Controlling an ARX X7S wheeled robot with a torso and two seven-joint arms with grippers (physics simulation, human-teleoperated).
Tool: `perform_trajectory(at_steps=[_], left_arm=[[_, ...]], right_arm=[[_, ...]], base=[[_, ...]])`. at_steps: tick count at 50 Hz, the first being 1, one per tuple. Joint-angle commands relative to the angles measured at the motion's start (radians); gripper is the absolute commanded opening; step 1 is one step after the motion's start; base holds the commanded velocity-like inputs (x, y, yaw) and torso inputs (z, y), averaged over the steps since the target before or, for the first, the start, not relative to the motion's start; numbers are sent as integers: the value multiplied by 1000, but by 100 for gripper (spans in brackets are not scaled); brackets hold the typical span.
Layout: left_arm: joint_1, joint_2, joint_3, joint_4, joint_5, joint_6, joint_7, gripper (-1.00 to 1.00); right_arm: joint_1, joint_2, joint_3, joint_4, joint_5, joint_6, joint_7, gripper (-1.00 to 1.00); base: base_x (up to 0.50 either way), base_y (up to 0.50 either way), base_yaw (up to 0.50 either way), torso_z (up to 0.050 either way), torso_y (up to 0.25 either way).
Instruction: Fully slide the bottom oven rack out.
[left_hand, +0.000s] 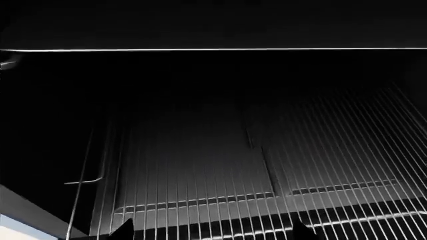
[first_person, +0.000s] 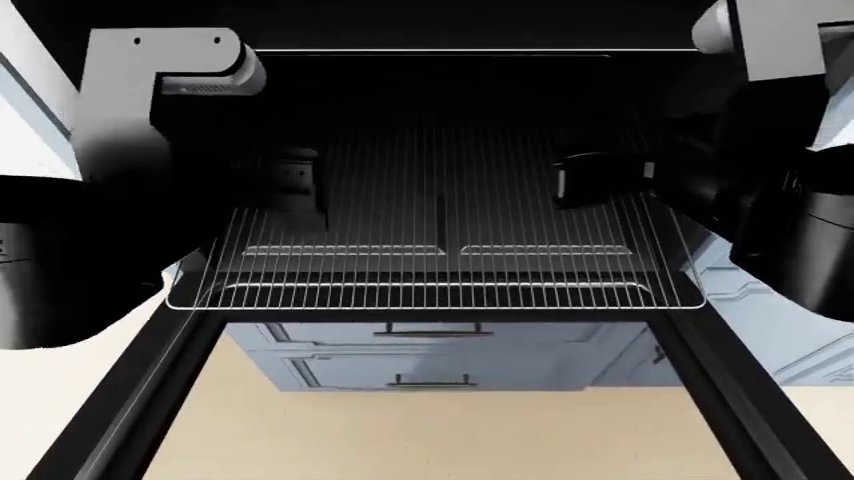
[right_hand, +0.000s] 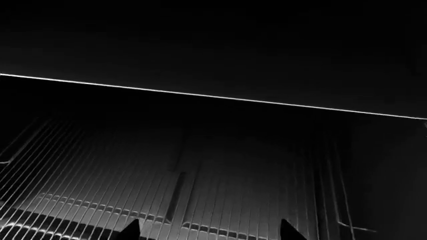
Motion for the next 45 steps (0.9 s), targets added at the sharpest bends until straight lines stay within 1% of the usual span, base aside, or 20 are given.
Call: perform_trajectory(at_steps=[1, 3, 6, 15, 21, 24, 28, 33, 40, 45], left_arm=[[7, 56, 56, -132, 60, 8, 24, 100], [10, 66, 60, -155, 50, 16, 20, 100], [5, 74, 70, -186, 84, 18, 41, 100], [7, 103, 94, -233, 143, 25, 108, 100], [16, 108, 109, -250, 185, 31, 142, 100], [14, 110, 137, -270, 254, 29, 200, 100], [14, 116, 149, -308, 280, 34, 234, 100], [0, 126, 174, -378, 361, 59, 313, 100], [8, 140, 187, -411, 369, 64, 320, 100], [4, 146, 204, -447, 404, 77, 359, 100]], right_arm=[[24, -73, -66, 157, -17, -6, 5, 100], [29, -76, -80, 186, 2, 0, 28, 100], [36, -80, -94, 216, -4, 4, 30, 100], [27, -86, -113, 269, -87, -16, -33, 100], [18, -99, -137, 290, -131, -21, -69, 100], [9, -103, -150, 294, -167, -34, -82, 100], [-14, -105, -162, 298, -200, -49, -100, 100], [-29, -112, -183, 311, -247, -68, -135, 100], [-43, -123, -216, 328, -295, -77, -156, 100], [-49, -139, -237, 359, -326, -91, -189, 100]], base=[[0, 0, 0, 0, 0], [0, 0, 0, 0, 0], [0, 0, 0, 0, 0], [0, 0, 0, 0, 0], [0, 0, 0, 0, 0], [0, 0, 0, 0, 0], [0, 0, 0, 0, 0], [0, 0, 0, 0, 0], [0, 0, 0, 0, 0], [0, 0, 0, 0, 0]])
